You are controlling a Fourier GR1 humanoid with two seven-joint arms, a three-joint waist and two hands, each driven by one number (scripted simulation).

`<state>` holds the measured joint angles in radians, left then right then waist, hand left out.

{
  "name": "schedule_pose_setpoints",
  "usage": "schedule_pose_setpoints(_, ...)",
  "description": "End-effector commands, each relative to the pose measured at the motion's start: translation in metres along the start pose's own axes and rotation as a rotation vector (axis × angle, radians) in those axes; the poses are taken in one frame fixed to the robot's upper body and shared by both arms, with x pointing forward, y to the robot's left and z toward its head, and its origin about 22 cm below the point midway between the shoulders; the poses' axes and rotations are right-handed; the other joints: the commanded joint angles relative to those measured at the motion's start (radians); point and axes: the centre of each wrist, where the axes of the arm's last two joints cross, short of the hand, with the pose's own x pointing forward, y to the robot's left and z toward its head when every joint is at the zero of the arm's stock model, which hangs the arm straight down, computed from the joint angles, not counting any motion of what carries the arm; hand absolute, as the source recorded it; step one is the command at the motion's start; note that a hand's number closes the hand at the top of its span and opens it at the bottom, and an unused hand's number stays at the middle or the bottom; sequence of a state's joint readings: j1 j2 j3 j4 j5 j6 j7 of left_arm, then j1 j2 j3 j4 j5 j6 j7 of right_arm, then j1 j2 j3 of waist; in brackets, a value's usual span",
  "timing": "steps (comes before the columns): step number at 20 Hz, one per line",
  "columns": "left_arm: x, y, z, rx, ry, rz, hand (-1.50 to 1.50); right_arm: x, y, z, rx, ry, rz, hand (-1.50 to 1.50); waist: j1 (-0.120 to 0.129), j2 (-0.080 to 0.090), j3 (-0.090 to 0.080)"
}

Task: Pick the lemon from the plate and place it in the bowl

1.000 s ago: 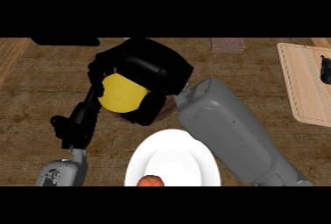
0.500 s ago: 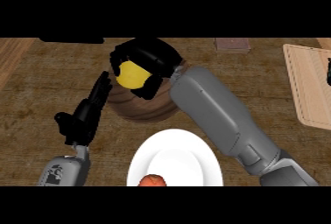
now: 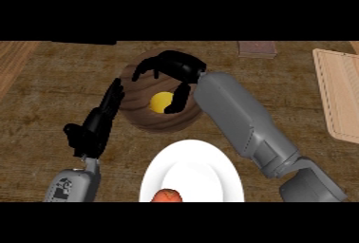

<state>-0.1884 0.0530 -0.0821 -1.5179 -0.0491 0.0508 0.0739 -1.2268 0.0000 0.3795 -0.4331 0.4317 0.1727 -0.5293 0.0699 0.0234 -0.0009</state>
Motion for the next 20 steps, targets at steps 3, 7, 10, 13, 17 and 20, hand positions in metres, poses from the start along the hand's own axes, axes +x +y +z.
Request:
schedule_pose_setpoints(3,0.007,-0.009,-0.007,-0.020,-0.006,0.005,0.00,-0.013,-0.005,0.006,-0.020,-0.107,-0.195,-1.50,0.010,0.003,0.001)
schedule_pose_setpoints(7,0.000,-0.001,0.002,0.008,0.005,0.007,0.00,-0.008,-0.021,0.003,-0.158,-0.202,-0.315,-1.50,-0.001,-0.003,0.001)
schedule_pose_setpoints(10,0.003,0.005,-0.003,0.010,-0.005,-0.005,0.00,-0.012,-0.026,0.005,-0.207,-0.181,-0.354,-1.50,-0.010,-0.001,0.001)
schedule_pose_setpoints(13,-0.007,0.010,-0.005,0.021,0.016,0.004,0.00,-0.011,-0.062,0.014,-0.206,-0.150,-0.439,-1.50,-0.022,-0.003,0.000)
schedule_pose_setpoints(17,0.004,0.012,0.002,0.013,-0.003,-0.001,0.00,-0.024,-0.068,0.028,-0.206,-0.109,-0.514,-1.50,-0.007,-0.001,0.000)
schedule_pose_setpoints(20,-0.003,0.005,0.010,0.009,-0.001,0.001,0.00,-0.033,-0.074,0.040,-0.180,-0.104,-0.609,-1.50,-0.007,-0.001,0.001)
